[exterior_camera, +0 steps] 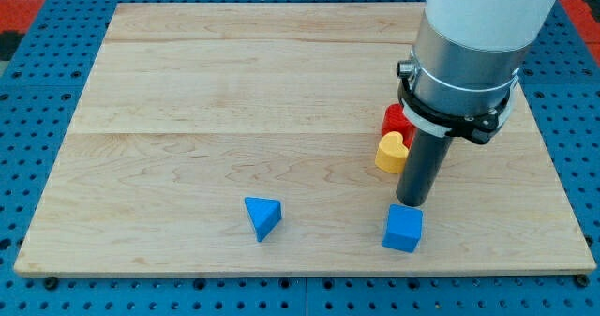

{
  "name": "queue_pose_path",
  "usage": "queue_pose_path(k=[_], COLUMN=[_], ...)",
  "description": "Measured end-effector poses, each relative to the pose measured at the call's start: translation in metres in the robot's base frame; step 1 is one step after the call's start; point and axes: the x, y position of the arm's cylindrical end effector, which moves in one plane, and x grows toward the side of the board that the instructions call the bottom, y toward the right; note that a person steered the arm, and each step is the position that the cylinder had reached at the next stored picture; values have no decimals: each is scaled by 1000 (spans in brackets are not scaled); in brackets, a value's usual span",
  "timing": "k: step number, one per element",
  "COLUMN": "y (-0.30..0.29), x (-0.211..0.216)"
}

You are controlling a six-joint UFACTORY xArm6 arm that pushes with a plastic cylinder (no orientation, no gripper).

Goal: Slightly push the yellow heart close to the yellow hexagon

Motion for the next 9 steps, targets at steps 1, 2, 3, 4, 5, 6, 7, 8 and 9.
queue_pose_path(k=[1, 2, 3, 4, 5, 6, 7, 8, 9], y=[0, -8, -41, -65, -59, -37, -37, -36, -33], x=[0, 0, 1, 1, -16, -35, -47, -58, -65])
